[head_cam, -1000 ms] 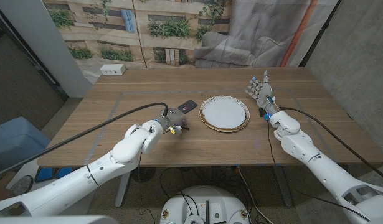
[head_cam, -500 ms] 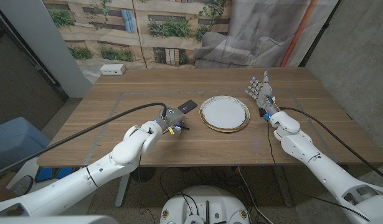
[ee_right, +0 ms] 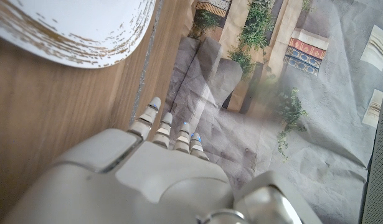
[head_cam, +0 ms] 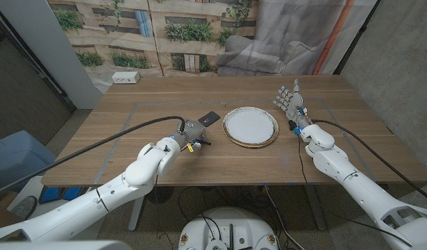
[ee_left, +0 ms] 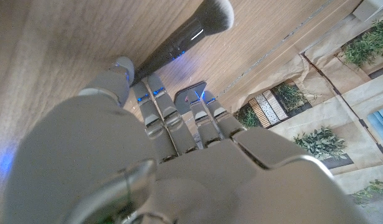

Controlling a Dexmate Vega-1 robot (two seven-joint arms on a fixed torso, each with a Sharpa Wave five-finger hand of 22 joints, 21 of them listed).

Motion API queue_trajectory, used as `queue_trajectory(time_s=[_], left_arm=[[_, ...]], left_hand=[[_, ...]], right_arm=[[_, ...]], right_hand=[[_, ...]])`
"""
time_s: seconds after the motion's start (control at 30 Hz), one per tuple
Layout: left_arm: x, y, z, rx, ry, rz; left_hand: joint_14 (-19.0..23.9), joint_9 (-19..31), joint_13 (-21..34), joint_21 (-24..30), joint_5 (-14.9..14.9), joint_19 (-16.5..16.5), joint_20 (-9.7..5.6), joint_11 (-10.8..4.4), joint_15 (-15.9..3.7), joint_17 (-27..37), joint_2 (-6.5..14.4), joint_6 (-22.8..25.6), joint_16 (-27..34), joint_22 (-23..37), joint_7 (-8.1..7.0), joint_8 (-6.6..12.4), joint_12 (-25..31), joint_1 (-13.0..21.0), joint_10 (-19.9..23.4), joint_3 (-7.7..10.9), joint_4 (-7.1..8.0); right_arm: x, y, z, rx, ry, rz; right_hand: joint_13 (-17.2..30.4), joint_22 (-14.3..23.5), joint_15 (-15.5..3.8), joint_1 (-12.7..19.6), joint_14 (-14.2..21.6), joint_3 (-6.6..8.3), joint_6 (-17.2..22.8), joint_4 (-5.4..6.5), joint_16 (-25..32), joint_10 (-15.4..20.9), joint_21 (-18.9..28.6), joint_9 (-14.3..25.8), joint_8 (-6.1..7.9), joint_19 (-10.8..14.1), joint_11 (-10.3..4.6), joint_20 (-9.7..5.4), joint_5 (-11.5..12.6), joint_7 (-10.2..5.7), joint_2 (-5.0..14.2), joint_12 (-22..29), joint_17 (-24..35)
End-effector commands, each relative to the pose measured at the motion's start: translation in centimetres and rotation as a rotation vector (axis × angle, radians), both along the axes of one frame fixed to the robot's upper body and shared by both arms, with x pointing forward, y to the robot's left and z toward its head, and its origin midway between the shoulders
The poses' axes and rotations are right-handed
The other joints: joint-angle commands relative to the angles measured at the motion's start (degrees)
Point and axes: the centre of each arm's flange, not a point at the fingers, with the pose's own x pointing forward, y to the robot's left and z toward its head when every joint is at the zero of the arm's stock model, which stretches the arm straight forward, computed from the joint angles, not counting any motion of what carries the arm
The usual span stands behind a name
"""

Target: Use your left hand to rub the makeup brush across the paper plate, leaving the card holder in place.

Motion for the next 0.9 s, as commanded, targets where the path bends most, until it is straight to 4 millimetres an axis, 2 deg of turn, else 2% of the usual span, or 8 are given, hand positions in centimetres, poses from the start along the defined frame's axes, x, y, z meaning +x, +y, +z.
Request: queue_trajectory(time_s=[0.03, 0.1, 0.2, 0.43, 0.8, 0.9], left_arm=[[-0.1, 0.0, -0.7, -0.012, -0.058, -0.028], [-0.1, 0.0, -0.7, -0.015, -0.064, -0.031], [0.0, 0.0, -0.9, -0.014, -0.070, -0.035], [0.2, 0.0, -1.1, -0.012, -0.076, -0.040], [0.9, 0.0, -1.3, -0.003, -0.054, -0.032], [1.0, 0.1, -1.4, -0.003, -0.061, -0.038]], left_hand=[[1.1, 0.1, 0.2, 0.4, -0.1, 1.1, -0.26, 0.01, -7.59, 0.1, -0.1, 1.7, -0.2, 0.1, -0.06, -0.10, 0.2, 1.3, 1.5, -0.62, 0.13], [1.6, 0.2, 0.3, 0.4, -0.1, 1.5, -0.36, -0.06, -7.77, 0.1, 0.0, 2.6, -0.2, 0.1, -0.29, -0.02, 0.2, 1.7, 2.2, -0.76, 0.18], [2.1, 0.2, 0.3, 0.4, -0.1, 2.2, -0.19, -0.09, -8.08, 0.2, 0.2, 3.5, -0.2, 0.1, 0.34, -0.05, 0.2, 2.3, 3.1, -1.01, 0.25], [3.0, 0.1, 0.4, 0.6, 0.0, 3.2, -0.55, -0.16, -8.37, 0.2, 0.7, 5.2, -0.2, 0.2, 0.54, -0.14, 0.4, 3.2, 4.8, -1.39, 0.34], [3.9, 0.0, 0.5, 0.3, 0.0, 3.3, -0.46, -0.23, -8.75, 0.2, 1.7, 6.4, -0.2, 0.2, 1.12, -0.47, 0.5, 4.3, 6.1, -1.72, 0.42], [4.7, 0.1, 0.7, 0.1, -0.1, 3.3, -0.49, -0.20, -8.88, 0.2, 2.5, 7.7, -0.3, 0.2, 1.69, -0.64, 0.9, 4.9, 8.1, -2.25, 0.52]], right_arm=[[0.0, 0.0, 0.0, 0.000, -0.001, 0.000], [0.0, 0.0, 0.0, 0.000, -0.001, 0.000], [0.0, 0.0, 0.0, 0.000, -0.001, 0.000], [0.0, 0.0, 0.0, 0.000, -0.001, 0.000], [0.0, 0.0, 0.0, 0.000, -0.001, 0.000], [0.0, 0.0, 0.0, 0.000, -0.001, 0.000]], right_hand=[[0.1, 0.3, 0.43, 0.3, 0.0, -0.02, -0.4, 0.26, 0.2, -0.5, 0.3, 0.1, 0.29, 0.1, 0.00, 0.44, 0.4, -0.02, 5.70, 0.4, 0.2], [0.0, 0.3, 0.44, 0.3, 0.0, -0.02, -0.5, 0.26, 0.2, -0.5, 0.3, 0.1, 0.29, 0.1, 0.04, 0.44, 0.4, -0.01, 5.70, 0.4, 0.2], [0.0, 0.3, 0.45, 0.3, 0.0, -0.02, -0.4, 0.26, 0.2, -0.5, 0.3, 0.1, 0.29, 0.1, 0.07, 0.42, 0.4, 0.01, 5.70, 0.4, 0.2], [0.0, 0.3, 0.50, 0.3, -0.1, -0.02, -0.5, 0.26, 0.2, -0.4, 0.3, 0.1, 0.29, 0.1, 0.13, 0.42, 0.4, 0.10, 5.70, 0.4, 0.2], [0.1, 0.3, 0.45, 0.3, -0.1, -0.02, -0.4, 0.26, 0.2, -0.5, 0.3, 0.1, 0.30, 0.1, 0.06, 0.40, 0.4, 0.02, 5.70, 0.4, 0.2], [0.1, 0.3, 0.47, 0.3, -0.1, -0.02, -0.5, 0.26, 0.2, -0.5, 0.3, 0.1, 0.29, 0.1, 0.02, 0.39, 0.4, 0.05, 5.70, 0.4, 0.2]])
